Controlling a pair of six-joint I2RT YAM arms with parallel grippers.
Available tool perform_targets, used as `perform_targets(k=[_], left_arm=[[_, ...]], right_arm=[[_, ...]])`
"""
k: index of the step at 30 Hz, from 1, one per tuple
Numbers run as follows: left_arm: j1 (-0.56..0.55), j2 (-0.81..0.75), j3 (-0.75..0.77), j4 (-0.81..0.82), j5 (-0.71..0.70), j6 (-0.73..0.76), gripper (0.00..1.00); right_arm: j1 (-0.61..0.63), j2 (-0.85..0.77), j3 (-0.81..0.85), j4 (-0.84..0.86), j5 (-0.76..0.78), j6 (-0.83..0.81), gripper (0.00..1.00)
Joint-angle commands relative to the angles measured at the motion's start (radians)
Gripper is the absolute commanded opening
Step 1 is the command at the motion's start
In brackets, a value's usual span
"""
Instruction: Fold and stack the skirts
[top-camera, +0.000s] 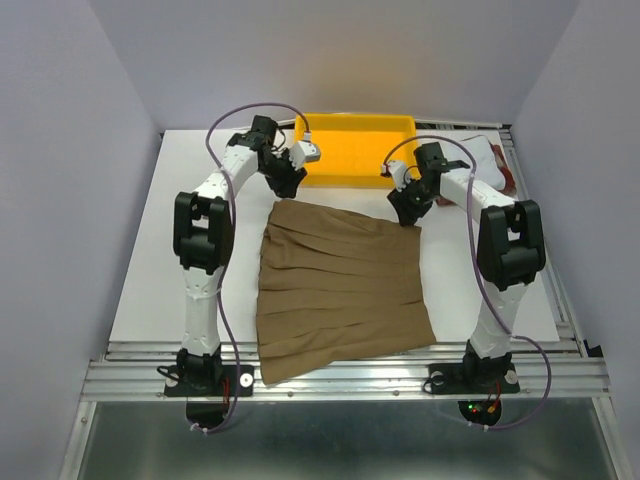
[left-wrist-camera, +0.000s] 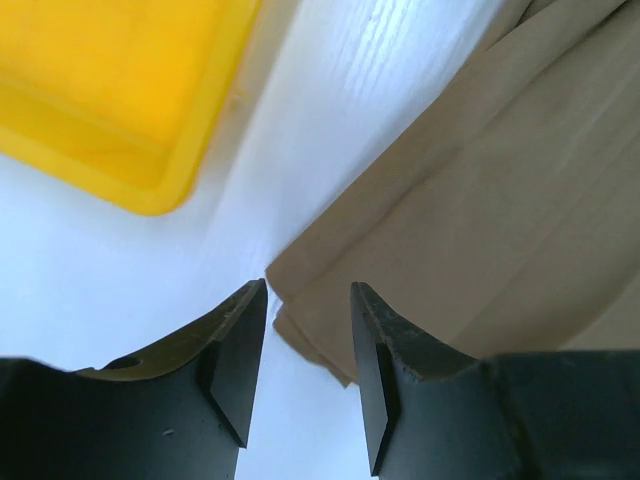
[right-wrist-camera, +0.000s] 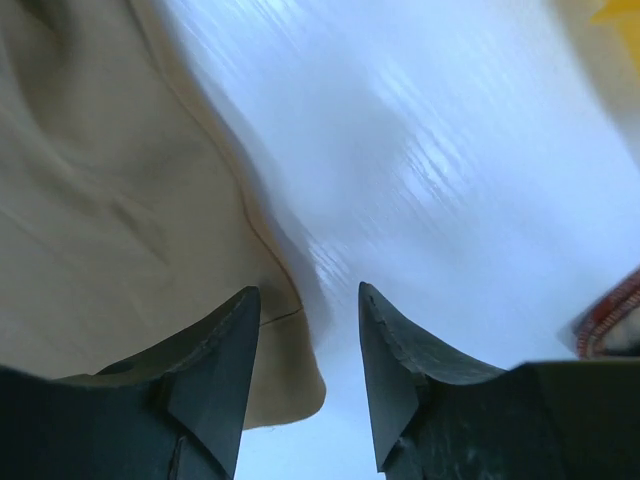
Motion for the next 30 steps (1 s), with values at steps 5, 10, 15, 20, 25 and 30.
perform_targets(k=[5, 10, 15, 20, 25, 30], left_arm=[[-0.023, 0.049, -0.073, 0.101, -0.039, -0.009, 0.55], [-0.048, 0.046, -0.156, 0.102, -0.104, 0.058, 0.49], [-0.028, -0.124, -0.298, 0.202, -0.119, 0.094, 0.0], [0.004, -0.443, -0.665, 0.454, -0.171, 0.149, 0.0], [-0.003, -0.704, -1.011, 0.672, -0.213, 0.356, 0.28], [-0.025, -0.749, -1.025, 0.512, -0.153, 0.439, 0.57]], right_arm=[[-0.005, 0.089, 0.04, 0.006, 0.032, -0.038, 0.54], [-0.014, 0.12, 0.009, 0.007, 0.051, -0.054, 0.56], [-0.033, 0.14, 0.002, 0.004, 0.071, -0.074, 0.49], [-0.062, 0.131, -0.007, 0.004, 0.068, -0.083, 0.29], [-0.08, 0.108, -0.008, -0.002, 0.013, -0.086, 0.16], [-0.08, 0.082, 0.041, -0.043, -0.066, -0.09, 0.41]])
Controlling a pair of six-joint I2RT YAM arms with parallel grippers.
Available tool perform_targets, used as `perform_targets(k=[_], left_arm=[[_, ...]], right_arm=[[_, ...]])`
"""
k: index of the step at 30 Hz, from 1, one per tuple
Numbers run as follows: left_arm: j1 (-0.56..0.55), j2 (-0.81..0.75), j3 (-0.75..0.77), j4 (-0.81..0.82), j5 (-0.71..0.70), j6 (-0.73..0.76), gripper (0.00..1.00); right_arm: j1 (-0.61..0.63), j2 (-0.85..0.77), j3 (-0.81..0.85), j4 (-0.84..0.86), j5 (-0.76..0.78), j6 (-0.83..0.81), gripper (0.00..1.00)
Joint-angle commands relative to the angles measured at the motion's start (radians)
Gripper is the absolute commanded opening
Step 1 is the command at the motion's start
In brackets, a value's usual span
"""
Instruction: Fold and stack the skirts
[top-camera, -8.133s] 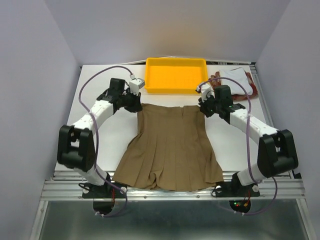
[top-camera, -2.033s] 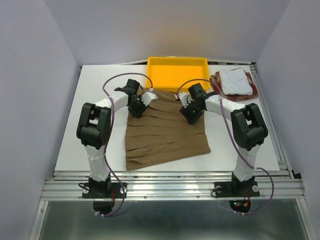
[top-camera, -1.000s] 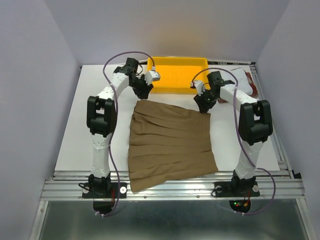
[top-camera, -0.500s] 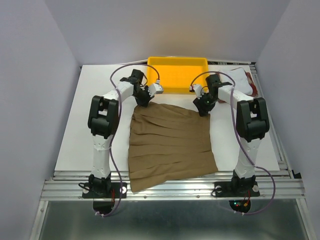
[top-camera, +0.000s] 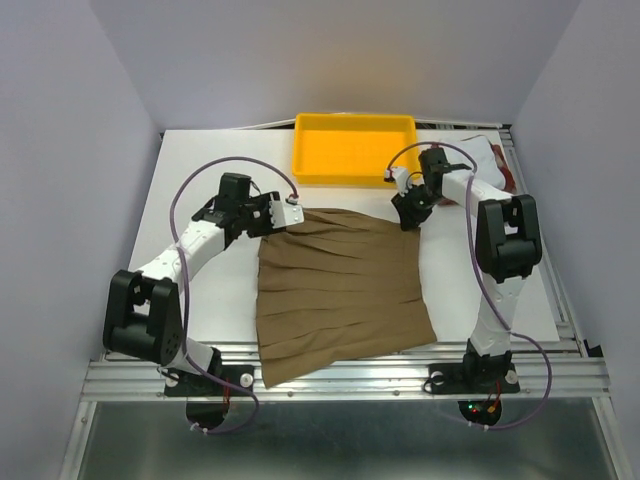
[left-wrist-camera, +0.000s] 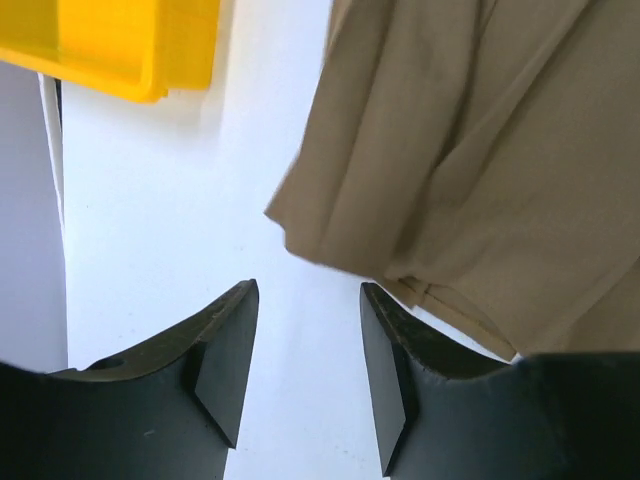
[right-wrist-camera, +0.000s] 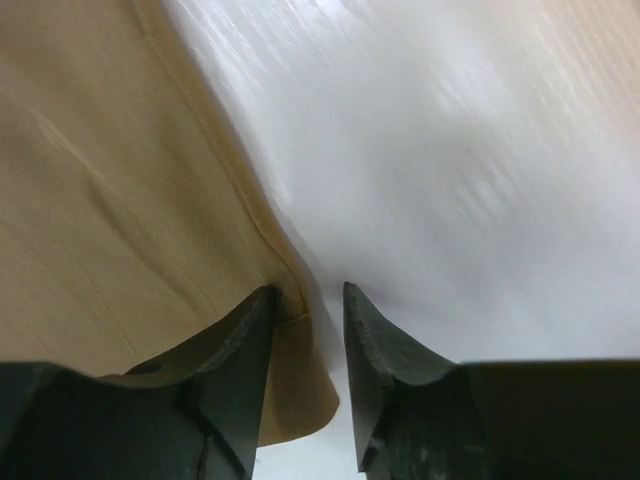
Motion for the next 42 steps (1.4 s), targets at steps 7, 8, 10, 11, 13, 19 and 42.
perform_targets(k=[7, 8, 10, 11, 13, 19, 42], left_arm=[[0.031, 0.167, 0.26, -0.269, 0.112, -0.033, 0.57], [0.051, 0.197, 0.351, -0.282, 0.129, -0.087, 0.57], [0.062, 0.318, 0.461, -0.366, 0.165, -0.115, 0.58], [0.063, 0.358, 0.572, -0.395, 0.177, -0.13, 0.58], [0.071, 0.486, 0.679, -0.47, 0.218, -0.178, 0.59], [0.074, 0.714, 0.955, -0.545, 0.272, -0.224, 0.64], [0.06, 0.817, 0.826, -0.57, 0.229, -0.193, 0.24]], right_arm=[[-0.037, -0.028, 0.115, -0.086, -0.007, -0.077, 0.62], [-0.037, -0.019, 0.121, -0.086, -0.001, -0.079, 0.62], [-0.047, 0.001, 0.153, -0.105, 0.014, -0.098, 0.62], [-0.059, 0.027, 0.169, -0.147, 0.011, -0.106, 0.63], [-0.068, 0.056, 0.218, -0.203, -0.019, -0.134, 0.68], [-0.077, 0.107, 0.244, -0.279, -0.076, -0.167, 0.75], [-0.077, 0.147, 0.359, -0.54, -0.173, -0.296, 0.76]])
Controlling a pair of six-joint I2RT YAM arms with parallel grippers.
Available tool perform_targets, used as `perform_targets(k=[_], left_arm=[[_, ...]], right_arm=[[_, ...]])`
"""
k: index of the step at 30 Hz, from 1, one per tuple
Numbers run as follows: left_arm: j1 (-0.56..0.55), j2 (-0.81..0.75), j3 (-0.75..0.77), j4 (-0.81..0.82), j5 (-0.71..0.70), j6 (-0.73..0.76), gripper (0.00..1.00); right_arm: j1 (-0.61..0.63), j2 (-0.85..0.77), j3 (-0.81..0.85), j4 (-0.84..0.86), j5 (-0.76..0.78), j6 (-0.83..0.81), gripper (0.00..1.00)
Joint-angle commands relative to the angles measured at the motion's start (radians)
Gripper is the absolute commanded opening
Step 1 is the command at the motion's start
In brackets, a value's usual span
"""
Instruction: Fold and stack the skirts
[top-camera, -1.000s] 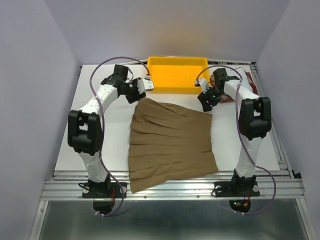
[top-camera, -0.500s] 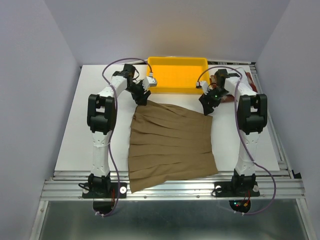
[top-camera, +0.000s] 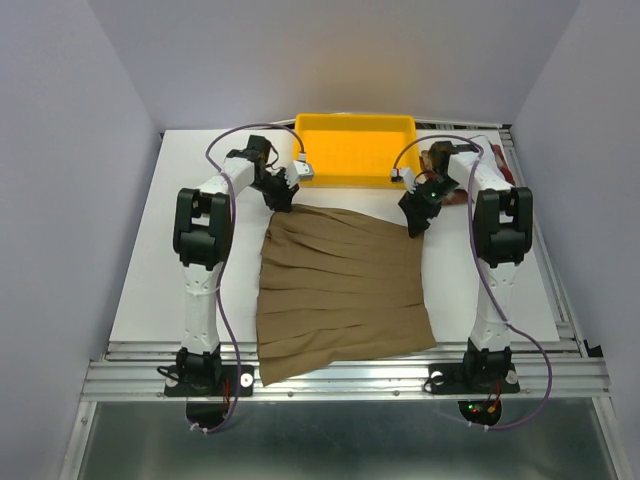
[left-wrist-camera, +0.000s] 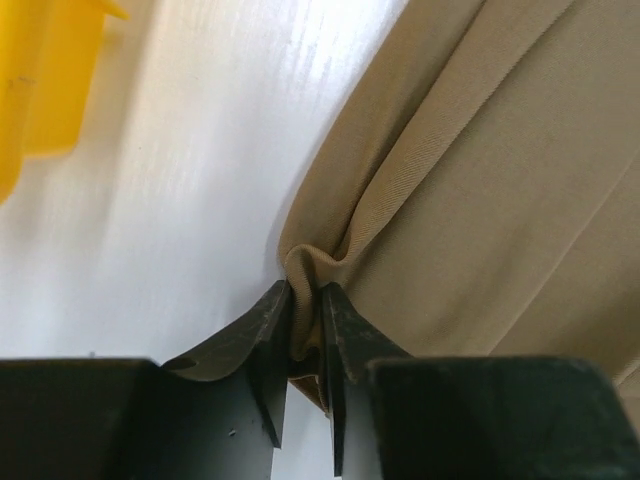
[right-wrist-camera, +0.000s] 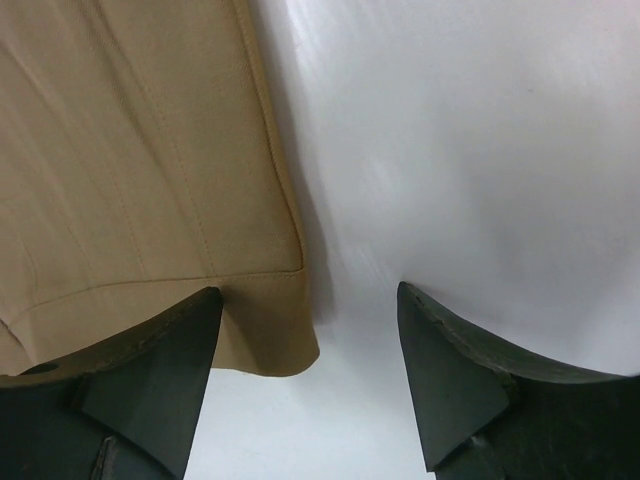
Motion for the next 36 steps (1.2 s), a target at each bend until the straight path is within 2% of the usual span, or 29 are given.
perform_targets(k=[1, 6, 9, 10, 13, 14, 15, 17, 23, 27, 32, 36], left_arm=[[-0.008, -0.045, -0.064, -0.059, -0.023, -0.001, 0.21], [-0.006, -0.065, -0.058, -0.062, -0.014, -0.003, 0.11], [-0.006, -0.066, -0.044, -0.071, -0.011, 0.0, 0.0], [-0.006, -0.066, -0.039, -0.078, -0.011, -0.001, 0.0], [0.0, -0.068, -0.024, -0.079, -0.011, -0.018, 0.0], [0.004, -0.066, -0.013, -0.078, -0.011, -0.026, 0.0], [0.009, -0.063, 0.025, -0.082, -0.011, -0.031, 0.0], [0.032, -0.056, 0.074, -0.079, -0.008, -0.06, 0.0], [0.083, -0.016, 0.374, -0.09, -0.029, -0.116, 0.0], [0.09, -0.019, 0.444, -0.076, -0.046, -0.121, 0.0], [0.092, -0.097, 0.407, -0.082, -0.024, -0.113, 0.0], [0.096, -0.238, 0.25, -0.062, 0.014, -0.124, 0.0]], right_arm=[[0.003, -0.047, 0.019, -0.085, -0.041, -0.054, 0.76], [0.003, -0.024, -0.042, -0.082, -0.005, -0.06, 0.72], [0.003, 0.002, -0.051, -0.029, 0.005, -0.042, 0.59], [0.003, 0.021, -0.041, -0.016, 0.002, -0.022, 0.45], [0.003, 0.041, 0.011, 0.004, -0.012, 0.024, 0.18], [0.003, 0.042, 0.022, 0.013, -0.012, 0.032, 0.04], [0.003, 0.039, 0.03, 0.035, -0.011, 0.041, 0.01], [0.003, 0.021, 0.035, 0.072, 0.003, 0.075, 0.01], [0.003, -0.057, 0.057, 0.286, 0.045, 0.193, 0.01], [-0.007, -0.062, 0.14, 0.336, 0.071, 0.231, 0.01], [-0.016, -0.094, 0.186, 0.351, 0.078, 0.206, 0.01], [-0.016, -0.204, 0.07, 0.42, 0.082, 0.156, 0.01]])
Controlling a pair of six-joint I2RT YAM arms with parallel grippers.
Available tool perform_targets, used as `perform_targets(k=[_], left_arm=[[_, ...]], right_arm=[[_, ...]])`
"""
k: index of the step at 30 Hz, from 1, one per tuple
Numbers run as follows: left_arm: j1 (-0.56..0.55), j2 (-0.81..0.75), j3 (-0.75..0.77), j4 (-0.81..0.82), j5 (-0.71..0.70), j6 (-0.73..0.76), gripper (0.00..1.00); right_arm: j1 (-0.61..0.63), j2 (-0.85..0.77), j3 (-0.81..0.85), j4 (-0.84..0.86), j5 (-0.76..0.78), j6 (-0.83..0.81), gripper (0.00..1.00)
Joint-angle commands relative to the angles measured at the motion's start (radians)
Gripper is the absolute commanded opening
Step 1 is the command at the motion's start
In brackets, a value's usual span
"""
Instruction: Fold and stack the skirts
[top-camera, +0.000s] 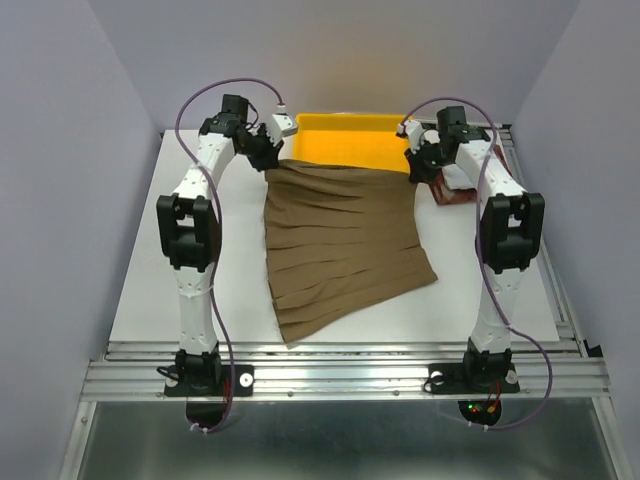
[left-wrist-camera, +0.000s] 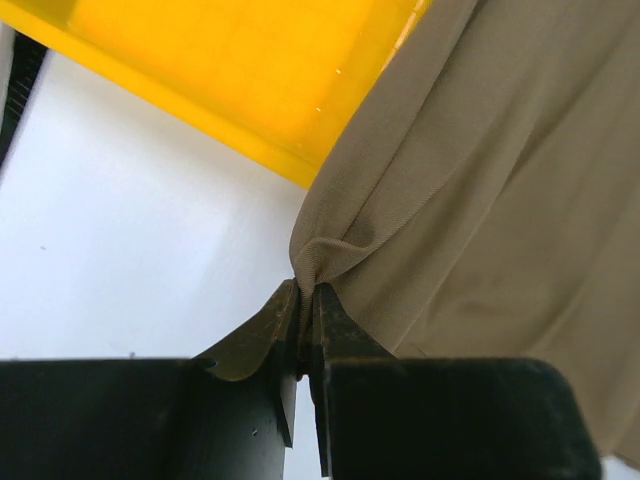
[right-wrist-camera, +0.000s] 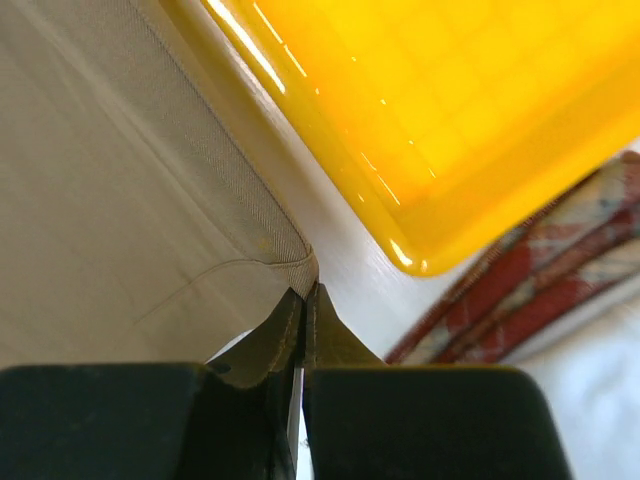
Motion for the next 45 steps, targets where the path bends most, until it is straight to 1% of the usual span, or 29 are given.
perform_targets(k=[1, 2, 4, 5, 8, 13, 14, 17, 18, 19, 20, 21, 22, 25, 26, 27, 28, 29, 32, 33, 34, 35, 36, 37, 38, 40, 41, 42, 45], left_arm=[[0.019, -0.274, -0.119, 0.001, 0.038, -0.005, 0.0], [0.019, -0.307, -0.181, -0.004, 0.06, -0.001, 0.0], [0.019, -0.374, -0.244, -0.013, 0.074, 0.006, 0.0], [0.019, -0.439, -0.275, -0.018, 0.081, 0.01, 0.0], [0.012, -0.558, -0.428, -0.039, 0.083, 0.03, 0.0], [-0.014, -0.759, -0.625, -0.059, 0.071, 0.064, 0.0], [-0.03, -0.787, -0.694, -0.062, 0.069, 0.068, 0.0], [-0.074, -0.891, -0.807, -0.078, 0.031, 0.093, 0.0], [-0.112, -0.919, -0.9, -0.078, 0.02, 0.11, 0.0], [-0.138, -0.975, -0.95, -0.062, 0.005, 0.113, 0.0], [-0.166, -1.003, -1.055, -0.046, -0.029, 0.111, 0.0], [-0.195, -1.033, -1.111, -0.023, -0.05, 0.105, 0.0], [-0.256, -1.075, -1.157, 0.02, -0.084, 0.093, 0.0], [-0.341, -1.114, -1.301, 0.092, -0.142, 0.076, 0.0], [-0.381, -1.111, -1.32, 0.099, -0.164, 0.067, 0.02], [-0.395, -1.105, -1.331, 0.099, -0.167, 0.065, 0.09], [-0.404, -1.084, -1.341, 0.093, -0.167, 0.065, 0.11], [-0.421, -1.076, -1.348, 0.09, -0.161, 0.061, 0.12], [-0.447, -1.06, -1.363, 0.105, -0.153, 0.047, 0.13], [-0.453, -1.054, -1.375, 0.113, -0.159, 0.05, 0.13], [-0.459, -1.05, -1.383, 0.114, -0.176, 0.053, 0.15], [-0.461, -1.047, -1.389, 0.113, -0.182, 0.056, 0.18], [-0.464, -1.044, -1.392, 0.105, -0.185, 0.064, 0.3], [-0.464, -1.048, -1.389, 0.088, -0.187, 0.073, 0.36], [-0.464, -1.059, -1.383, 0.083, -0.187, 0.07, 0.48], [-0.464, -1.108, -1.369, 0.062, -0.181, 0.062, 0.56], [-0.465, -1.122, -1.348, 0.053, -0.172, 0.064, 0.63], [-0.465, -1.135, -1.333, 0.047, -0.172, 0.056, 0.64], [-0.465, -1.156, -1.265, 0.019, -0.189, 0.03, 0.65]], right_arm=[[-0.017, -0.212, -0.095, 0.118, 0.035, -0.054, 0.01], [-0.017, -0.243, -0.174, 0.159, 0.033, -0.072, 0.01], [-0.017, -0.333, -0.259, 0.202, 0.028, -0.088, 0.01], [-0.017, -0.362, -0.297, 0.222, 0.027, -0.105, 0.01], [-0.017, -0.451, -0.458, 0.3, 0.024, -0.138, 0.01], [-0.017, -0.554, -0.589, 0.325, 0.007, -0.209, 0.01], [-0.017, -0.6, -0.616, 0.337, 0.002, -0.221, 0.01], [-0.017, -0.677, -0.75, 0.36, -0.014, -0.284, 0.01], [-0.017, -0.726, -0.784, 0.371, -0.016, -0.301, 0.01], [-0.017, -0.749, -0.852, 0.377, -0.022, -0.332, 0.01], [-0.017, -0.79, -0.886, 0.382, -0.024, -0.349, 0.01], [-0.017, -0.79, -0.919, 0.379, -0.031, -0.364, 0.01], [-0.017, -0.828, -0.981, 0.365, -0.048, -0.407, 0.01], [-0.008, -0.901, -1.075, 0.354, -0.048, -0.47, 0.01], [-0.008, -0.915, -1.133, 0.341, -0.048, -0.488, 0.01], [0.004, -0.928, -1.161, 0.336, -0.047, -0.507, 0.01], [0.004, -0.942, -1.19, 0.331, -0.047, -0.542, 0.01], [0.004, -0.971, -1.25, 0.336, -0.047, -0.56, 0.01], [0.032, -1.02, -1.333, 0.365, -0.039, -0.614, 0.01], [0.041, -1.027, -1.368, 0.371, -0.033, -0.614, 0.08], [0.041, -1.031, -1.374, 0.371, -0.031, -0.62, 0.22], [0.052, -1.037, -1.375, 0.364, -0.034, -0.622, 0.25], [0.052, -1.047, -1.37, 0.33, -0.044, -0.623, 0.27], [0.052, -1.054, -1.355, 0.318, -0.05, -0.616, 0.36], [0.052, -1.073, -1.347, 0.292, -0.05, -0.617, 0.4], [0.052, -1.096, -1.318, 0.27, -0.053, -0.608, 0.44], [0.052, -1.106, -1.304, 0.237, -0.054, -0.607, 0.53], [0.052, -1.119, -1.289, 0.219, -0.06, -0.602, 0.58], [0.052, -1.163, -1.232, 0.181, -0.077, -0.536, 0.59]])
